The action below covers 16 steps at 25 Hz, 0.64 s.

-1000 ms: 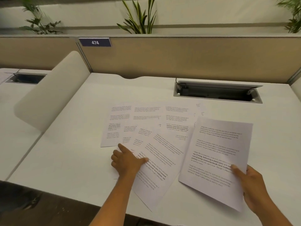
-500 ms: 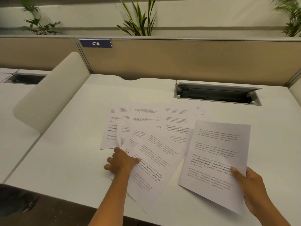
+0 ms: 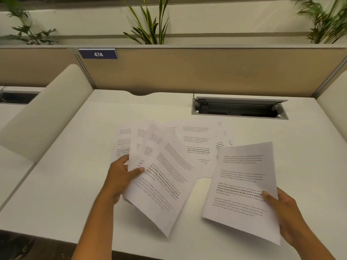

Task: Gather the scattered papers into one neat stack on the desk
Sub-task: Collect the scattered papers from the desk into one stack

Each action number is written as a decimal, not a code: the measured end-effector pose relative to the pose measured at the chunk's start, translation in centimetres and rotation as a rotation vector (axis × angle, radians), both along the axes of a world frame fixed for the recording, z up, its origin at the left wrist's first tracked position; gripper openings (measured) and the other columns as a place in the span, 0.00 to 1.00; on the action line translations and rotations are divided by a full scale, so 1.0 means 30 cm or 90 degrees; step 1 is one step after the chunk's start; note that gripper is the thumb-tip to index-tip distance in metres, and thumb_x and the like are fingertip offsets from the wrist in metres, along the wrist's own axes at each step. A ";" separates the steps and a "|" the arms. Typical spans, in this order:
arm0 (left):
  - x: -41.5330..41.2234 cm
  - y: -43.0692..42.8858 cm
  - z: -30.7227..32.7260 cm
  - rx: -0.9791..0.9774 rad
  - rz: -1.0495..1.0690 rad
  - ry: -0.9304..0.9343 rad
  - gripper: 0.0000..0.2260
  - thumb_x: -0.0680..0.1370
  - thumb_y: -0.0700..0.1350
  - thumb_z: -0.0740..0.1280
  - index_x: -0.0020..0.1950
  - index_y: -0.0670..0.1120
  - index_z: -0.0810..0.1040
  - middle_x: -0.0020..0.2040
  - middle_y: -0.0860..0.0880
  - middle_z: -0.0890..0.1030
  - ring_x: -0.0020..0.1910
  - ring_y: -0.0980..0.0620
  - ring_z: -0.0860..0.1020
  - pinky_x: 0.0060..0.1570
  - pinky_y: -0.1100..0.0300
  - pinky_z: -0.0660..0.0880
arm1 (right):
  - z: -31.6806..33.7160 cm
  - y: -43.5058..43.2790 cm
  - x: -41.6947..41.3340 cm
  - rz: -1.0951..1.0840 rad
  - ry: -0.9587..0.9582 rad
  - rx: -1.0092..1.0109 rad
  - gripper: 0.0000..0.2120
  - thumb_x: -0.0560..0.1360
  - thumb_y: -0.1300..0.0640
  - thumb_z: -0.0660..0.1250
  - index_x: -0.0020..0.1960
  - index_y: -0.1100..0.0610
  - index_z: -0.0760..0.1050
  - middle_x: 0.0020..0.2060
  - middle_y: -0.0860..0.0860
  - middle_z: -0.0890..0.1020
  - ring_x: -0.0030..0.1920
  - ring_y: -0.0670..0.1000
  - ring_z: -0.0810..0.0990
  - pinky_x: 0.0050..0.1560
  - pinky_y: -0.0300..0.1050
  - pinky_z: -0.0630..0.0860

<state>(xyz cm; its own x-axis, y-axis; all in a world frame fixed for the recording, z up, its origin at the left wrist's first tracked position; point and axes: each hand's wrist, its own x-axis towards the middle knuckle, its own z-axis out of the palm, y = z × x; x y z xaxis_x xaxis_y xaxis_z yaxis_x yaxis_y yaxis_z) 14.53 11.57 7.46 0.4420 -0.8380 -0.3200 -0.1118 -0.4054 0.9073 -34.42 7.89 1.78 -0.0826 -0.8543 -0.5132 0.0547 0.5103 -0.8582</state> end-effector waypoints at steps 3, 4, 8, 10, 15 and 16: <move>-0.007 -0.015 0.012 -0.128 0.049 0.210 0.20 0.79 0.42 0.77 0.70 0.51 0.82 0.63 0.47 0.89 0.58 0.41 0.89 0.52 0.43 0.87 | 0.024 0.003 0.024 0.043 -0.083 0.005 0.12 0.84 0.55 0.68 0.66 0.50 0.82 0.60 0.57 0.89 0.55 0.66 0.89 0.51 0.64 0.86; -0.026 -0.020 0.006 -0.161 0.062 0.293 0.20 0.81 0.42 0.74 0.73 0.50 0.80 0.65 0.46 0.87 0.61 0.41 0.87 0.56 0.39 0.86 | 0.034 0.004 0.039 0.062 -0.113 0.004 0.13 0.83 0.52 0.68 0.67 0.49 0.82 0.61 0.58 0.88 0.57 0.67 0.88 0.53 0.66 0.85; -0.160 -0.032 -0.060 -0.097 0.056 0.432 0.18 0.86 0.40 0.66 0.76 0.50 0.78 0.67 0.46 0.86 0.64 0.44 0.85 0.61 0.45 0.84 | 0.060 0.007 0.127 0.146 -0.201 0.010 0.17 0.83 0.44 0.69 0.70 0.47 0.79 0.67 0.58 0.85 0.63 0.68 0.85 0.60 0.71 0.82; -0.240 -0.020 -0.089 0.040 -0.017 0.269 0.15 0.87 0.38 0.65 0.71 0.52 0.80 0.64 0.47 0.87 0.60 0.45 0.87 0.49 0.54 0.87 | 0.058 0.006 0.172 0.165 -0.213 0.021 0.18 0.83 0.42 0.68 0.70 0.46 0.79 0.67 0.59 0.85 0.63 0.68 0.85 0.60 0.73 0.81; -0.336 -0.007 -0.115 0.080 -0.157 0.061 0.14 0.88 0.45 0.62 0.69 0.60 0.78 0.62 0.61 0.86 0.58 0.55 0.86 0.46 0.65 0.82 | 0.048 0.006 0.210 0.174 -0.255 0.031 0.26 0.80 0.35 0.68 0.71 0.50 0.79 0.68 0.60 0.83 0.65 0.69 0.83 0.60 0.71 0.82; -0.342 -0.006 -0.113 0.075 -0.166 0.064 0.13 0.88 0.45 0.61 0.68 0.60 0.79 0.60 0.62 0.87 0.57 0.55 0.87 0.48 0.63 0.83 | 0.049 0.004 0.207 0.171 -0.266 0.031 0.26 0.80 0.35 0.68 0.72 0.49 0.78 0.69 0.59 0.83 0.66 0.69 0.83 0.60 0.70 0.82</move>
